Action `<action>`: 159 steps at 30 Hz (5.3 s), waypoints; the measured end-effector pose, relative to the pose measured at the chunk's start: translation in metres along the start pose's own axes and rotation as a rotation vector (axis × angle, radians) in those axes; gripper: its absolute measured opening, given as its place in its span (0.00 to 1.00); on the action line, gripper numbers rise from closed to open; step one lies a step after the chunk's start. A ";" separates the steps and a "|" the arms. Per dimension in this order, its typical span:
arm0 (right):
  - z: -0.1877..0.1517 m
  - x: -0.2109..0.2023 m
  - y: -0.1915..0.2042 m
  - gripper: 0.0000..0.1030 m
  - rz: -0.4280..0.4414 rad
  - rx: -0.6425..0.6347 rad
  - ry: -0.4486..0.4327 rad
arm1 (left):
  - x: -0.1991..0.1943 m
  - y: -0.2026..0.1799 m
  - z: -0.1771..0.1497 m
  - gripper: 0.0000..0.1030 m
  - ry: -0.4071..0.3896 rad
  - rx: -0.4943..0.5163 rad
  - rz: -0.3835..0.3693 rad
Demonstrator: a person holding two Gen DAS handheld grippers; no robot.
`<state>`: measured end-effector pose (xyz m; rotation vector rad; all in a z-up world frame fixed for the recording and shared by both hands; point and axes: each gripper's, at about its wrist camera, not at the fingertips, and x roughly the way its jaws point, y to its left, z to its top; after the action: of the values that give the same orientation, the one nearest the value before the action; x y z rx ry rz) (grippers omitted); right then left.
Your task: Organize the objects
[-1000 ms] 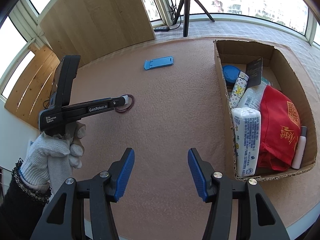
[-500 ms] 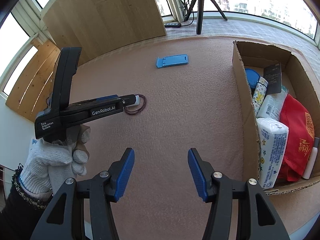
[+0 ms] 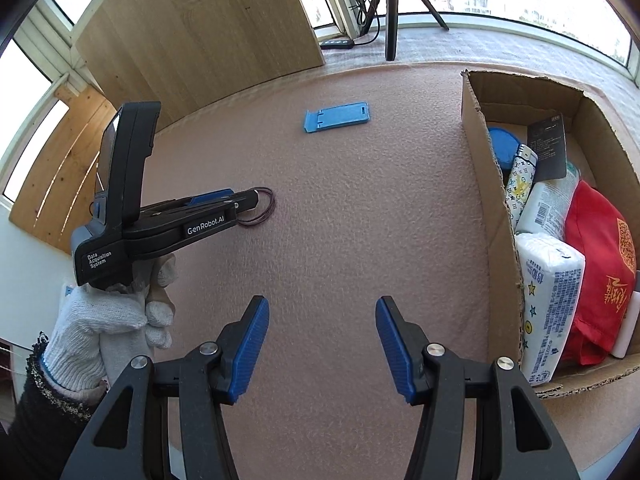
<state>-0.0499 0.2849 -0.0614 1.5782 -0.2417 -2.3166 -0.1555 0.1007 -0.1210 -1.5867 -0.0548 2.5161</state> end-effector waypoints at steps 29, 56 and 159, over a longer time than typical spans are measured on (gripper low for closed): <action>0.075 0.100 0.055 0.50 -0.057 -0.159 0.070 | -0.018 0.043 -0.017 0.38 -0.016 -0.017 -0.019; 0.084 0.130 0.073 0.07 -0.195 -0.379 0.075 | -0.004 0.037 -0.013 0.19 -0.011 0.048 -0.042; -0.004 -0.122 -0.174 0.37 -0.175 0.185 -0.284 | -0.064 -0.257 0.027 0.22 -0.131 0.373 -0.283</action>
<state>-0.0356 0.4908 -0.0118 1.3937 -0.4107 -2.7250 -0.1222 0.3450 -0.0213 -1.1787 0.1548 2.2461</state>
